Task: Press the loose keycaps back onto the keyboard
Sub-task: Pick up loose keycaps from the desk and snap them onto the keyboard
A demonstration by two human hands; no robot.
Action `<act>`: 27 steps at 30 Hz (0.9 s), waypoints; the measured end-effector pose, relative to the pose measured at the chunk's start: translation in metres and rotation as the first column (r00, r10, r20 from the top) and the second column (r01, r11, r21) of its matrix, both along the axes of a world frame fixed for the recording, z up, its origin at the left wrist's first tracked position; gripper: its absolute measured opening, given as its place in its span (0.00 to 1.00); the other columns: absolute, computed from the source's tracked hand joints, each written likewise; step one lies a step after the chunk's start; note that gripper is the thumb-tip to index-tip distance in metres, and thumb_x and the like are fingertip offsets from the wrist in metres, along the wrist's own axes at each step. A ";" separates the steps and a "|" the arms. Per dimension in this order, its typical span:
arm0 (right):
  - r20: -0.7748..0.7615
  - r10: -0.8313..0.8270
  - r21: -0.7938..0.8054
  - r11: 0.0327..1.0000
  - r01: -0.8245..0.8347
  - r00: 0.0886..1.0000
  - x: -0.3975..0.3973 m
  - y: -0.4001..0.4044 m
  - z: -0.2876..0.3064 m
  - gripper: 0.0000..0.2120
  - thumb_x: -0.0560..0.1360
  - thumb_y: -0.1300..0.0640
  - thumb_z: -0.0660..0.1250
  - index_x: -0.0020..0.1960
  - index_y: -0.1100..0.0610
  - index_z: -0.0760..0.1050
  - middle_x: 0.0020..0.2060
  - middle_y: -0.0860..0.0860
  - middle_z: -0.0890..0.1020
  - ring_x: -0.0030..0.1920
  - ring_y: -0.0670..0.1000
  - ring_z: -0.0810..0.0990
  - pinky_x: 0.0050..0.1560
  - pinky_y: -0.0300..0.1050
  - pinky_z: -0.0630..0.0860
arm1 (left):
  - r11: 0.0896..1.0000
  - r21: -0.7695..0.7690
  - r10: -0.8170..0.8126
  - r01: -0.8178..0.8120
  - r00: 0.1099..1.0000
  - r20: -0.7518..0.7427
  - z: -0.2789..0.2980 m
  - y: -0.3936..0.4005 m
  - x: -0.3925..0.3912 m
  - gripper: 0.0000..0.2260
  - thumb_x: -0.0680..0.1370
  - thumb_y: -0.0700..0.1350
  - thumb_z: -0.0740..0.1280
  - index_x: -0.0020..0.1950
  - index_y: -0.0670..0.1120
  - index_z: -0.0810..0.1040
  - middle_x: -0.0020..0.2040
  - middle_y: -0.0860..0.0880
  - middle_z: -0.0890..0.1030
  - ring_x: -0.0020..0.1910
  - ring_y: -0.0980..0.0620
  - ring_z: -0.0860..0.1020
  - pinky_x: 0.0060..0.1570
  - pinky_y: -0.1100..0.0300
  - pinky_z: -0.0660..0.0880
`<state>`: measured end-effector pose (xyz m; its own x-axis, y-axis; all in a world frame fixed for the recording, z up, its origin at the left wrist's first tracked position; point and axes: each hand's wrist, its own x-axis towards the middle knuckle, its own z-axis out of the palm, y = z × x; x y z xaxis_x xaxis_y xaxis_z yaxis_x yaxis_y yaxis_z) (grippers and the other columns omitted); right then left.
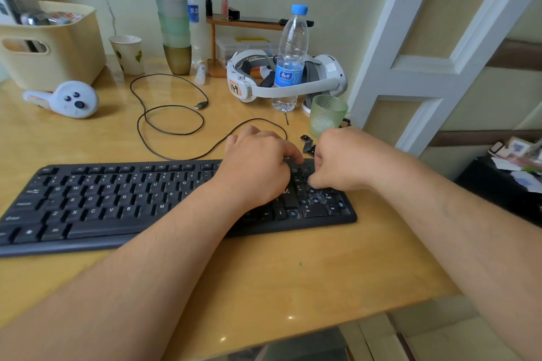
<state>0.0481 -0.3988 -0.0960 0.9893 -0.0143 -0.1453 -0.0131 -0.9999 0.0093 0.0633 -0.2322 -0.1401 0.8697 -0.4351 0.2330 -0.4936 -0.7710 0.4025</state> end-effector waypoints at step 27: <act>0.006 0.007 0.245 0.970 -0.008 1.000 -0.001 -0.007 0.006 0.03 0.72 0.55 0.77 0.41 0.48 0.84 0.38 0.44 0.85 0.43 0.46 0.83 0.43 0.42 0.79 | 0.999 -0.054 -0.010 0.007 0.998 -0.058 0.000 0.001 0.002 0.24 0.75 0.39 0.60 0.60 0.64 0.82 0.62 0.55 0.80 0.67 0.44 0.66 0.62 0.48 0.63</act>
